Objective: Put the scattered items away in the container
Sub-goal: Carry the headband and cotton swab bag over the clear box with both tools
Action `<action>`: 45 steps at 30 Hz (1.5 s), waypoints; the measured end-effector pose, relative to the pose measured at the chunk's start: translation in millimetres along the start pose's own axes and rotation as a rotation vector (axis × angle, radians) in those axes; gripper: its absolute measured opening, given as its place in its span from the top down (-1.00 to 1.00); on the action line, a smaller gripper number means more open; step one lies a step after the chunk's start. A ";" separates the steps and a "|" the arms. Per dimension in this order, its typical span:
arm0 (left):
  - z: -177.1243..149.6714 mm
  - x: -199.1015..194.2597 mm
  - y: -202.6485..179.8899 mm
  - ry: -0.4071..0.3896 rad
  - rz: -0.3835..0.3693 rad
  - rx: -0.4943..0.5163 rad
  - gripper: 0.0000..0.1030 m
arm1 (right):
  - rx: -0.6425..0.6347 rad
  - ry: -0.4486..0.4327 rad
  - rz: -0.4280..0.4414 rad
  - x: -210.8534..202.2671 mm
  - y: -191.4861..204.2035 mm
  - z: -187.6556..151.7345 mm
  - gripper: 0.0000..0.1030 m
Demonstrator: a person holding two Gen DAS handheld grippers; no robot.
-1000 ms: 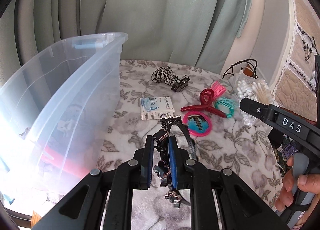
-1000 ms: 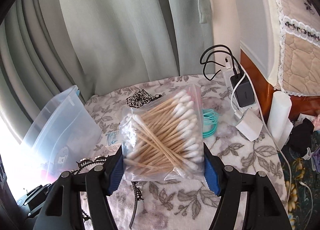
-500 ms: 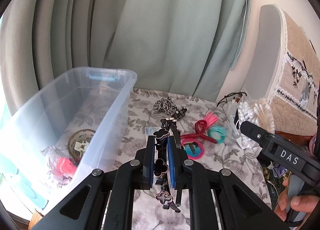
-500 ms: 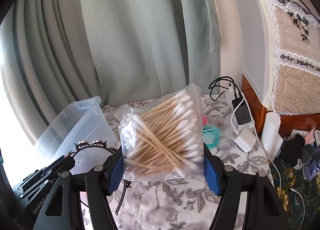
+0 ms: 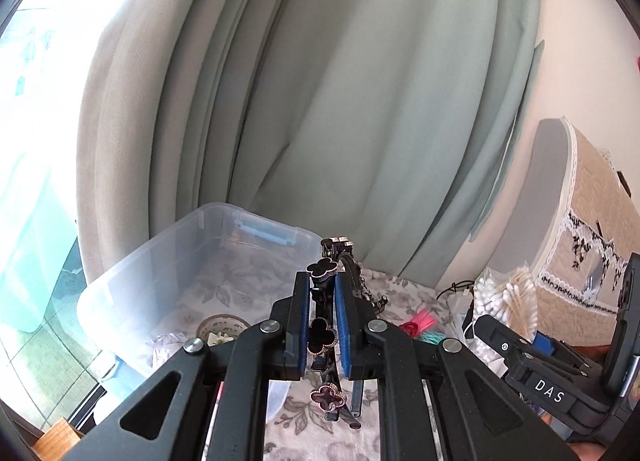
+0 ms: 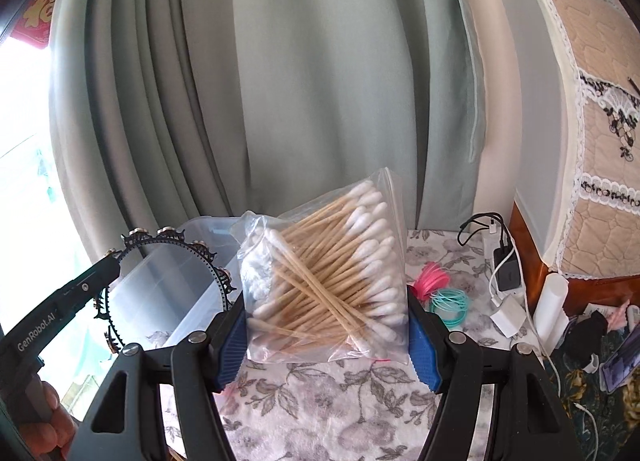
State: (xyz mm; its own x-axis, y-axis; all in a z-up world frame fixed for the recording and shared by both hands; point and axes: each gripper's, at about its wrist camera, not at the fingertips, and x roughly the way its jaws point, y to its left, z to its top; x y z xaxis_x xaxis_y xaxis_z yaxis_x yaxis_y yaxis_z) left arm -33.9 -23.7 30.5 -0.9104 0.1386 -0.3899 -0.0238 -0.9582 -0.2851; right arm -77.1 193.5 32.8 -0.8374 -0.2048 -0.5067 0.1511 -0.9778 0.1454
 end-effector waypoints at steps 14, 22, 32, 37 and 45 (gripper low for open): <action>14.6 -35.7 81.5 -0.100 0.118 -0.145 0.76 | -0.153 -0.009 0.096 -2.9 88.8 7.1 -0.38; 7.3 -31.7 120.9 -0.084 0.166 -0.218 0.76 | -0.218 0.043 0.155 17.8 127.9 -1.7 -0.38; -11.4 -9.0 139.6 -0.026 0.178 -0.262 0.76 | -0.272 0.124 0.204 49.5 158.0 -18.4 -0.38; -14.1 -0.2 148.4 -0.002 0.191 -0.274 0.75 | -0.285 0.164 0.216 68.7 159.0 -27.0 -0.38; -17.1 11.2 156.6 0.033 0.208 -0.292 0.74 | -0.299 0.216 0.240 87.4 166.0 -40.7 -0.38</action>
